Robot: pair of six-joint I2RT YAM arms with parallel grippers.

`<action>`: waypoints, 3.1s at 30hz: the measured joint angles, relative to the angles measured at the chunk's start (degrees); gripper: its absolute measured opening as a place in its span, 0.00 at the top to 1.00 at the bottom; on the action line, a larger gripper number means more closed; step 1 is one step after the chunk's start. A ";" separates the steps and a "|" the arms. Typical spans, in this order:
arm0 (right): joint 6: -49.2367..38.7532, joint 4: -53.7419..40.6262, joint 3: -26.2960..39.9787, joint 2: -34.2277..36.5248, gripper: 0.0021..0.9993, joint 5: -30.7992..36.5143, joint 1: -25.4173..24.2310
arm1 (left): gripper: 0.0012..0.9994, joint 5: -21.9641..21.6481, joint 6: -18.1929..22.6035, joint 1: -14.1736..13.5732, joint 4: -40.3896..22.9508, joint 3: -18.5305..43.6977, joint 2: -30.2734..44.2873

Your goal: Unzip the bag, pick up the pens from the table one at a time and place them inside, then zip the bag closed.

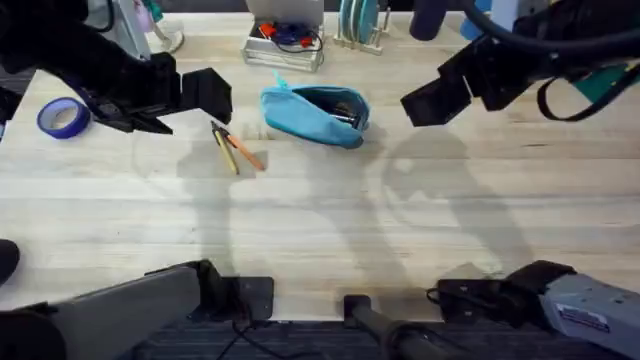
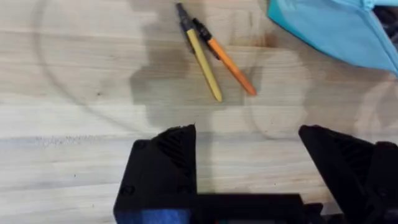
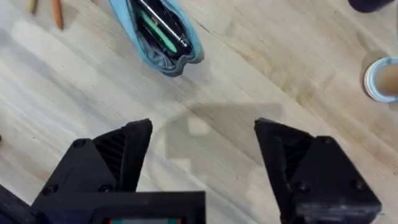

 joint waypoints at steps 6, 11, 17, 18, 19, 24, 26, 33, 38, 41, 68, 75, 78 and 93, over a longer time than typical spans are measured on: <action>0.28 -0.10 0.00 0.00 0.00 0.13 0.00 | 0.00 -1.17 -1.94 0.00 0.02 0.00 0.00; 0.32 -0.11 0.00 0.00 0.00 0.13 0.00 | 0.00 -1.28 -2.49 0.00 0.25 0.00 0.00; 0.32 -0.13 0.00 0.04 0.00 0.13 0.00 | 0.00 -1.28 -8.52 0.00 0.39 0.00 0.00; 0.32 -0.14 0.00 0.04 0.00 0.13 0.00 | 0.00 -1.28 -10.29 -0.02 0.42 0.00 0.00; 0.32 -0.17 0.00 0.04 0.00 0.13 0.00 | 0.00 -1.30 -12.23 -0.02 0.44 0.00 0.00; 0.32 -0.31 0.00 0.05 0.00 0.13 0.00 | 0.00 -4.20 -20.92 -1.64 0.81 -0.12 0.00; 0.34 -0.30 0.00 0.04 0.00 0.13 0.00 | 0.00 -5.87 -23.91 -2.96 1.41 -0.79 0.00; 0.34 -0.31 0.00 0.06 0.00 0.13 0.00 | 0.00 -7.62 -28.74 -5.01 7.82 -8.36 0.00; 0.39 -0.32 0.00 0.05 0.00 0.13 0.00 | 0.00 -7.90 -30.12 -5.01 12.01 -14.50 0.00; 0.52 -0.32 0.00 0.04 0.00 0.13 0.00 | 0.00 -7.90 -30.50 -5.01 15.20 -17.05 0.00; 0.75 -0.32 0.00 0.04 0.00 0.13 0.00 | 0.00 -10.67 -24.58 -4.98 25.51 -20.44 11.02; 0.76 -0.32 0.00 0.04 0.00 0.13 0.00 | 0.00 -10.30 -23.61 -4.83 26.57 -20.15 11.72; 0.76 -0.32 0.00 0.04 0.00 0.13 0.00 | 0.00 -10.22 -23.34 -4.83 26.49 -19.72 12.30; 0.76 -0.40 0.00 0.04 0.00 0.13 0.00 | 0.03 -10.13 -20.93 -4.63 25.70 -18.27 14.03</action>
